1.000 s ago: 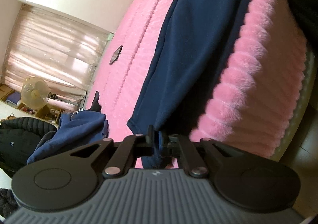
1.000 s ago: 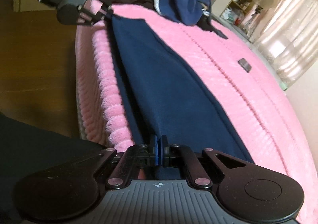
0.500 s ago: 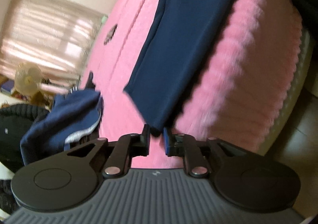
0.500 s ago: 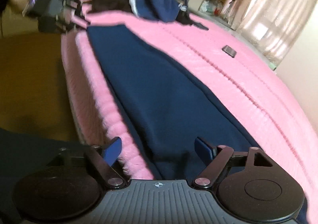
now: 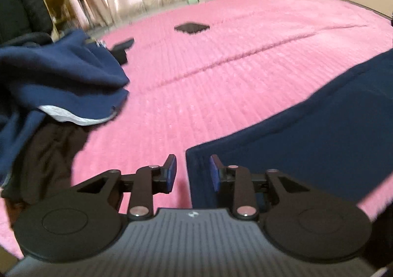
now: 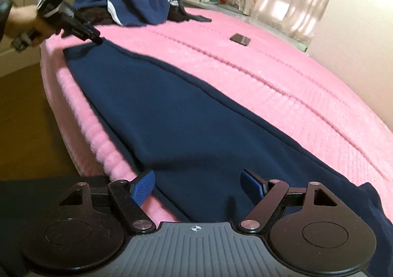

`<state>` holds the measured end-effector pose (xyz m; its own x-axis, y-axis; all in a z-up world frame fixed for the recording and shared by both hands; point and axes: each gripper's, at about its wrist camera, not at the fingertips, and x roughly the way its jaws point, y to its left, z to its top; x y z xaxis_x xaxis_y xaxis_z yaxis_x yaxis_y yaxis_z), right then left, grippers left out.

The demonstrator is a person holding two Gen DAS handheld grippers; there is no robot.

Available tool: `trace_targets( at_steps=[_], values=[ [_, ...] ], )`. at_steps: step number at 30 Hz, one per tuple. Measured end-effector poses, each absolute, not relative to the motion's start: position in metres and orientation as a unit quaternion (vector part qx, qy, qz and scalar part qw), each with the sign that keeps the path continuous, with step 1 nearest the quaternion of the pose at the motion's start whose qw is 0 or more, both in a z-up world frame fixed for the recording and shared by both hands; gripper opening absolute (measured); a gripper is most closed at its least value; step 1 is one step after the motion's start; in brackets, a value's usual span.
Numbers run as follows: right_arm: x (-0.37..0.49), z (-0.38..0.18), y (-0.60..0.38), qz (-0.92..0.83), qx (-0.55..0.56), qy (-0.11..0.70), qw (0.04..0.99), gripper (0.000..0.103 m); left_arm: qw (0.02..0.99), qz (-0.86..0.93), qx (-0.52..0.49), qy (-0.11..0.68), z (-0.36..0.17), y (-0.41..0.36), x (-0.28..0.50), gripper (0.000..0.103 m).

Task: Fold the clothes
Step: 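Grasp the navy pant leg ends with the left gripper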

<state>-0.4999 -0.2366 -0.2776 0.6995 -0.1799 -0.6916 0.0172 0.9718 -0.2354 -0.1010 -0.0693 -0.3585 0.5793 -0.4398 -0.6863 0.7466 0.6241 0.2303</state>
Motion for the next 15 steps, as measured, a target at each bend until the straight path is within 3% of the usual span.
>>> trace_targets(
  at_steps=[2,4,12,15],
  values=[
    [-0.500,-0.280,-0.241,-0.059,-0.103,0.390,0.913,0.080,0.842,-0.355,0.264,0.309,-0.365,-0.074,-0.096,0.026],
    [-0.496,-0.282,-0.243,-0.060,-0.109,0.400,0.908,0.080,0.838,-0.365,0.277,0.297,-0.362,-0.076,-0.099,0.009],
    [-0.478,-0.279,-0.244,-0.026,-0.124,0.410,0.903,0.080,0.835,-0.366,0.301,0.282,-0.368,-0.081,-0.100,0.009],
    [-0.473,-0.282,-0.244,-0.025,-0.122,0.425,0.897,0.080,0.841,-0.355,0.286,0.292,-0.363,-0.076,-0.099,0.017]
  ],
)
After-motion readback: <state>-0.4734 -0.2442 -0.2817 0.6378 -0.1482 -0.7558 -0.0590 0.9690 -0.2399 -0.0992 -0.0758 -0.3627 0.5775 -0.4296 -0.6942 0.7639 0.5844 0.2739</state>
